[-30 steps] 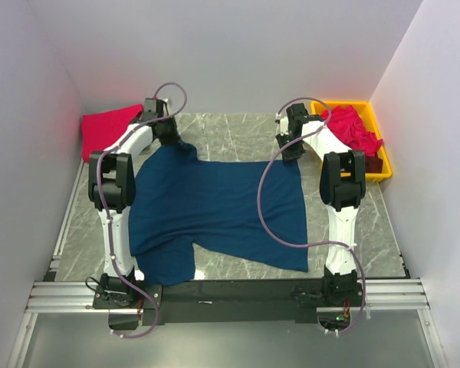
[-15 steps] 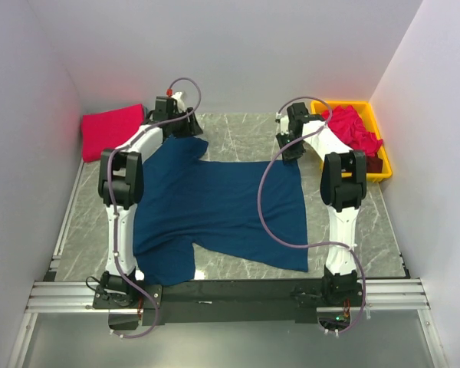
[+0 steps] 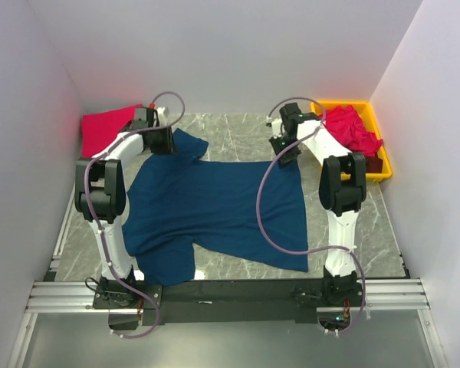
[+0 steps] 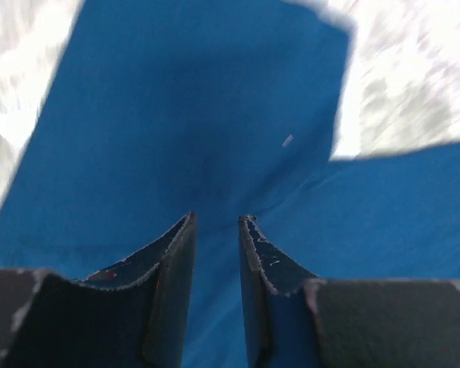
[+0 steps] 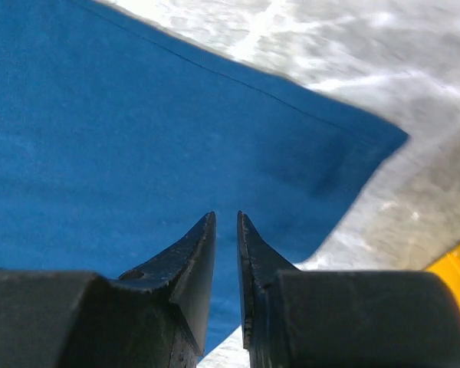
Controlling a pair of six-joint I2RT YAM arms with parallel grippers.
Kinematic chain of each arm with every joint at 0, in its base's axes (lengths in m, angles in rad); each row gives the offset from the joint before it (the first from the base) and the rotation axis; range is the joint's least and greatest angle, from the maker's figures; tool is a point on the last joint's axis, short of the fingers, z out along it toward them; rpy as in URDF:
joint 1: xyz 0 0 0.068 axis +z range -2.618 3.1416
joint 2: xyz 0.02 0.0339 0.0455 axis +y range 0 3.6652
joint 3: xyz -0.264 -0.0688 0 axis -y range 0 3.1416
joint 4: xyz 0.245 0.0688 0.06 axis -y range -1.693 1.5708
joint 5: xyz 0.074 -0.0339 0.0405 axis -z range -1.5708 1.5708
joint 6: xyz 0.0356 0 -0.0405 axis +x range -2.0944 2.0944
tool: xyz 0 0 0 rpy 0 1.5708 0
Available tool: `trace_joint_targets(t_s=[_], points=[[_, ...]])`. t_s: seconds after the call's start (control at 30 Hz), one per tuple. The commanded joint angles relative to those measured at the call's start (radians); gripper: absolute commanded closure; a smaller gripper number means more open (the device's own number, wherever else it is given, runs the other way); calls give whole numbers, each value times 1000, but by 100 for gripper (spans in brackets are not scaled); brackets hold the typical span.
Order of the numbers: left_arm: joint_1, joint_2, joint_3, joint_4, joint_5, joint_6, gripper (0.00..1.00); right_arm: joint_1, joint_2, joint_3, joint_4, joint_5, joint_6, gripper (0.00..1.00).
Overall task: Fold and stack the t-shirts
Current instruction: Flatten the tshirt out
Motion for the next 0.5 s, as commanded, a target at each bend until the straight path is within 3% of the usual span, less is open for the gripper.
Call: trace_joint_targets(t_s=[0.0,0.13,0.47], points=[[10,-18,-28,-52,-31,37,66,32,48,59,-51,65,-37,75],[10,0,-20,-75,-63,51,69,55,72,44,-14,214,-68,75],[20,149,96,-102,-105,45,71,58,226,188,-27,364,-120,80]])
